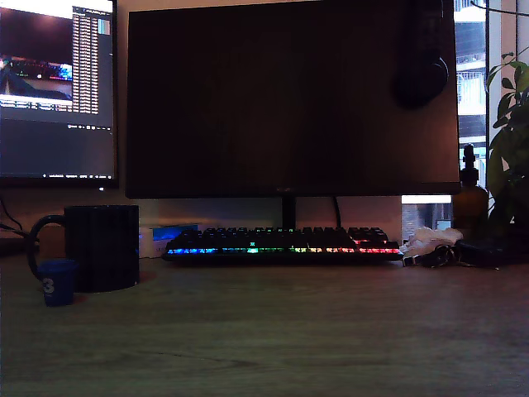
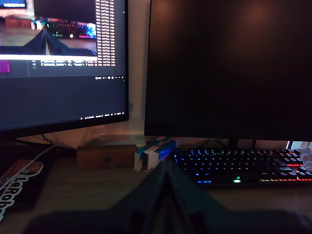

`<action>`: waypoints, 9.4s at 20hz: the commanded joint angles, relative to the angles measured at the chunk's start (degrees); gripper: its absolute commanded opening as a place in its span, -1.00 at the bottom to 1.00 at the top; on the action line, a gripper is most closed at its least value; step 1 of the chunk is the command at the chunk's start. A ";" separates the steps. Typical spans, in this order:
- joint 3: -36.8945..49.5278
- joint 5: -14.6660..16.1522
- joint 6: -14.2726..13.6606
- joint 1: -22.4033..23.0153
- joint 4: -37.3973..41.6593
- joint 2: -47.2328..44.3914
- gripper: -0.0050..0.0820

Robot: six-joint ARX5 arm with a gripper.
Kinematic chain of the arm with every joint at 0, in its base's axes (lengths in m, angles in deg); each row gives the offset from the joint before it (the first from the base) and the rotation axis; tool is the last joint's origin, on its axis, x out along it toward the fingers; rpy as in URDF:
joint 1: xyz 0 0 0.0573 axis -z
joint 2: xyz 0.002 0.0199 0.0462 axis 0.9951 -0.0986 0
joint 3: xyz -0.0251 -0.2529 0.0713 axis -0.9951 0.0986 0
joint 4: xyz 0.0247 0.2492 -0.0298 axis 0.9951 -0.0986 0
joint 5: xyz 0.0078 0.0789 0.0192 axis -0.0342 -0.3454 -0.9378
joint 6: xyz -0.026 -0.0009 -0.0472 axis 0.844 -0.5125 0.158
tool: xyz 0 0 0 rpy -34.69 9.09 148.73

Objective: Pick up the coffee capsules on the table and drop them inside the coffee cup

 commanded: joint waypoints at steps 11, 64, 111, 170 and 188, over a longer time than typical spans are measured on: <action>1.03 1.53 -1.27 -0.15 -4.17 -0.33 -0.93; 21.29 8.04 -6.23 5.60 18.49 -15.72 0.39; 2.43 6.14 -7.72 4.61 73.70 -96.94 0.38; -9.97 17.75 -5.84 4.76 15.91 -51.28 -0.47; -44.89 10.93 -9.25 4.72 -5.68 -75.14 -0.47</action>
